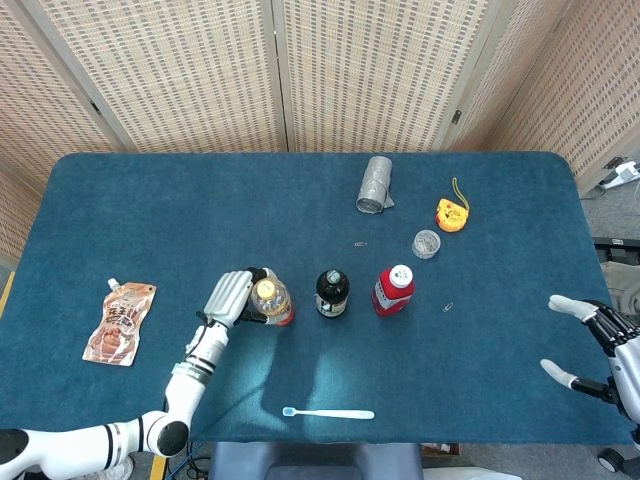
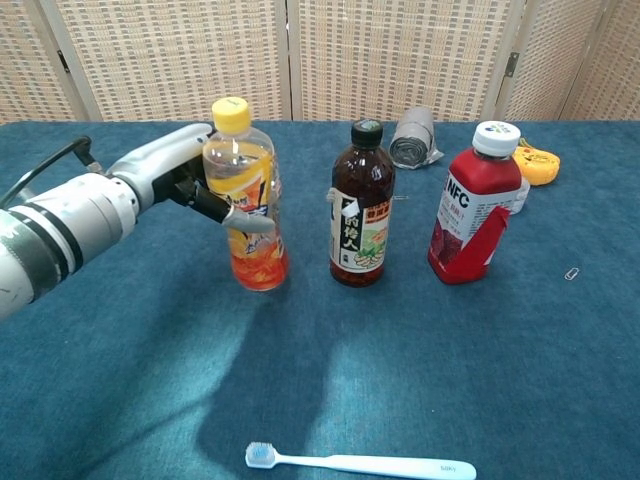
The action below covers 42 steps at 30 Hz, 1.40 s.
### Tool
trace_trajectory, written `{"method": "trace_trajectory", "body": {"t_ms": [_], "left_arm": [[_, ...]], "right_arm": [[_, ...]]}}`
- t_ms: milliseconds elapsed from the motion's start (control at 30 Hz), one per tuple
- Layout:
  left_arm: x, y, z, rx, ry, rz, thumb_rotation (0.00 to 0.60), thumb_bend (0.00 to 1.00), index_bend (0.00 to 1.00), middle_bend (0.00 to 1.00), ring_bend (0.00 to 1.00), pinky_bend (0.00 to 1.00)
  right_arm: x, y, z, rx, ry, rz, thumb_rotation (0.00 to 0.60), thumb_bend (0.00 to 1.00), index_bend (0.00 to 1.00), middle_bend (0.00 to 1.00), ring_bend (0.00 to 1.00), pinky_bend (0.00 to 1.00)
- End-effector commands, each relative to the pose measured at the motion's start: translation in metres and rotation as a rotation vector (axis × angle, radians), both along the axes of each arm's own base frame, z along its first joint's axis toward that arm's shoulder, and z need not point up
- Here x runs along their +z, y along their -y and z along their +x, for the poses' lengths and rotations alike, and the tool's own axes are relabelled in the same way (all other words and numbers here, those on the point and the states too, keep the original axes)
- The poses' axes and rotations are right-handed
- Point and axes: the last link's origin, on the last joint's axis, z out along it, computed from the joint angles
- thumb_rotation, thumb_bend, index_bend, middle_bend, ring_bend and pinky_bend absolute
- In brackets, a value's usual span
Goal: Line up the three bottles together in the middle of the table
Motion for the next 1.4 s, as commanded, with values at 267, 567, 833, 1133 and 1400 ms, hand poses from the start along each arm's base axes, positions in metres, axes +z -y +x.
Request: {"method": "trace_trajectory", "body": {"t_ms": [267, 567, 833, 1133, 1400], "left_arm": [[-0.006, -0.002, 0.004, -0.020, -0.026, 0.025, 0.600, 0.07, 0.60, 0.57, 0.38, 0.40], [-0.007, -0.003, 0.002, -0.025, -0.067, 0.030, 0.600, 0.07, 0.33, 0.45, 0.38, 0.40], [-0.002, -0.002, 0.002, -0.024, -0.075, 0.025, 0.600, 0.07, 0.00, 0.19, 0.38, 0.40], [0.021, 0.010, -0.009, -0.004, -0.116, 0.013, 0.600, 0.07, 0.00, 0.13, 0.35, 0.40], [0.047, 0.039, -0.034, 0.002, -0.199, 0.017, 0.600, 0.07, 0.00, 0.13, 0.32, 0.40]], "right_arm": [[0.001, -0.001, 0.000, 0.001, 0.003, -0.003, 0.600, 0.00, 0.26, 0.33, 0.28, 0.44], [0.001, 0.000, 0.000, 0.001, 0.002, 0.001, 0.600, 0.00, 0.26, 0.33, 0.28, 0.44], [0.001, 0.000, 0.000, 0.003, 0.001, 0.002, 0.600, 0.00, 0.26, 0.33, 0.28, 0.44], [0.000, 0.000, 0.000, -0.002, -0.005, 0.002, 0.600, 0.00, 0.26, 0.33, 0.28, 0.44], [-0.003, 0.003, -0.002, -0.031, -0.025, 0.005, 0.600, 0.00, 0.26, 0.33, 0.28, 0.44]]}}
